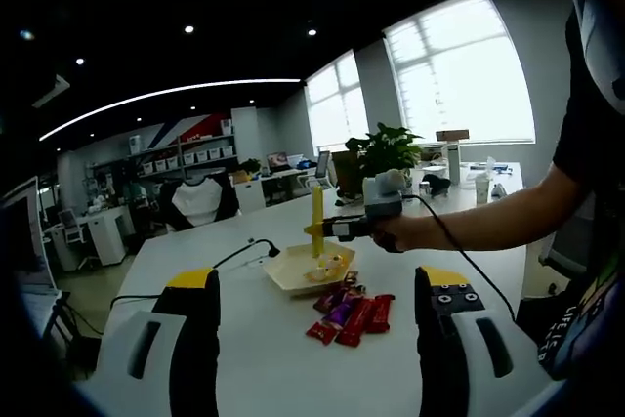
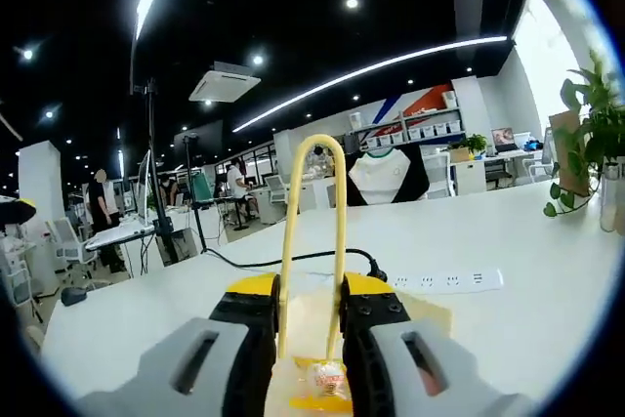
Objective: Place the target food into the container with the food tongs after gripping and lifting it, then release it inside without dropping or visibly crushing the food.
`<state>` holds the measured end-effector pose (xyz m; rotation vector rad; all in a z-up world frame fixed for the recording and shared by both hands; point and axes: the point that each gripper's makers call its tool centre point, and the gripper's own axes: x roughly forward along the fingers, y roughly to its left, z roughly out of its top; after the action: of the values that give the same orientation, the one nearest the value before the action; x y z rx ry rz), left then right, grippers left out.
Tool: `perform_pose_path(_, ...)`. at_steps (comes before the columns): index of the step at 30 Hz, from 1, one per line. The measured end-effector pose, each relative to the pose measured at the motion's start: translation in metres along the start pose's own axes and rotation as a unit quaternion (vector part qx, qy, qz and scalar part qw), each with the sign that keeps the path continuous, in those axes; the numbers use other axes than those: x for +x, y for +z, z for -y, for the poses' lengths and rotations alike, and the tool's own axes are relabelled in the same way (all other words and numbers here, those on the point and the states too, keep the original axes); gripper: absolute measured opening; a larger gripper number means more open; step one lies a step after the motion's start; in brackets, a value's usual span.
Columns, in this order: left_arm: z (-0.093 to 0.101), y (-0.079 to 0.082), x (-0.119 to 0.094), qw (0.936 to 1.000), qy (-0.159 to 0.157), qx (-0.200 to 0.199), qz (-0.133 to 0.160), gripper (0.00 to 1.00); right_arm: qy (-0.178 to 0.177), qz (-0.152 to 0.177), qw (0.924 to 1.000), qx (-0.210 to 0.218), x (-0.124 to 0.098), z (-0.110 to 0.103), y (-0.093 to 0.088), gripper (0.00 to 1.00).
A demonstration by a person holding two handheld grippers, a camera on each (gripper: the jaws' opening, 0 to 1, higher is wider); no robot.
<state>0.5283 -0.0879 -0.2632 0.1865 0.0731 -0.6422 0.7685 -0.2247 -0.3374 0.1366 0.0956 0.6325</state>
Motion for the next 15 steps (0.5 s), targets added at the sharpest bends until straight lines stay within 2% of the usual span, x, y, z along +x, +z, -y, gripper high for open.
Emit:
perform_pose_path(8,0.004,0.0,0.0,1.0,-0.006,0.002,-0.005,0.87,0.034,0.012,0.9977,-0.058,-0.012,-0.017,0.017,0.2)
perform_pose_path(11,0.006,0.001,0.0,1.0,-0.006,0.004,-0.004,0.87,0.051,0.014,0.997,-0.056,-0.02,-0.026,0.021,0.2)
perform_pose_path(12,0.006,0.001,0.0,1.0,-0.007,0.003,-0.004,0.87,0.076,0.016,0.9962,-0.039,-0.025,-0.034,0.02,0.2)
perform_pose_path(14,0.007,0.001,-0.001,1.0,-0.006,0.004,-0.004,0.87,0.09,0.024,0.9947,-0.042,-0.032,-0.039,0.021,0.21)
perform_pose_path(15,0.008,0.001,-0.001,1.0,-0.006,0.003,-0.004,0.87,0.111,0.016,0.9925,-0.049,-0.039,-0.047,0.017,0.21)
